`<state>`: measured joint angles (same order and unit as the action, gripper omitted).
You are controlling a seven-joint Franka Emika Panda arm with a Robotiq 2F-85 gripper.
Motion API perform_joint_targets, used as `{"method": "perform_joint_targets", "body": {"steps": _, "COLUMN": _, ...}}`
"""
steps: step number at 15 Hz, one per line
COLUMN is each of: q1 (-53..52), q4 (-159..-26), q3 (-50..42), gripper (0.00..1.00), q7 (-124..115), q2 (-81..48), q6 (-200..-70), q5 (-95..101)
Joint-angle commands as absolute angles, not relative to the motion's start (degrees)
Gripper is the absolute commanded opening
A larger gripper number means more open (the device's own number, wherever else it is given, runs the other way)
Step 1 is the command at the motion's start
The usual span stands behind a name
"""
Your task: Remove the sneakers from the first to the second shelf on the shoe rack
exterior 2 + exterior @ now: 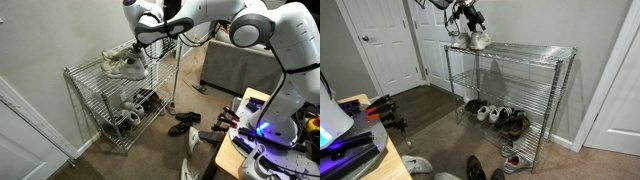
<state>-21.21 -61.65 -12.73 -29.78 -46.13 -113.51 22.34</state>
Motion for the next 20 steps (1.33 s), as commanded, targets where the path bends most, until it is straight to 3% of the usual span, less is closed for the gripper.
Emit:
{"method": "perform_joint_targets", "body": {"steps": 1, "q1": -21.03, "q4": -61.22, "q3": -12.53, "gripper": 1.0, "q7": -30.12, "q2": -45.57, "q6": -109.11, "q5": 25.01}}
{"method": "perform_joint_targets", "body": {"steps": 8, "q1": -20.34, "q4": -59.43, "q3": -12.06, "gripper": 1.0, "q7": -29.51, "q2": -45.96, "q6": -103.9, "q5": 26.58}}
{"method": "perform_joint_targets", "body": {"steps": 15, "q1": -18.22, "q4": -60.95, "q3": -9.28, "gripper": 1.0, "q7": -28.59, "q2": -44.42, "q6": -116.28, "q5": 18.42}}
{"method": "perform_joint_targets", "body": {"steps": 20, "q1": -14.23, "q4": -62.21, "q3": -2.59, "gripper": 1.0, "q7": -18.86, "q2": -41.93, "q6": -115.25, "q5": 8.6}}
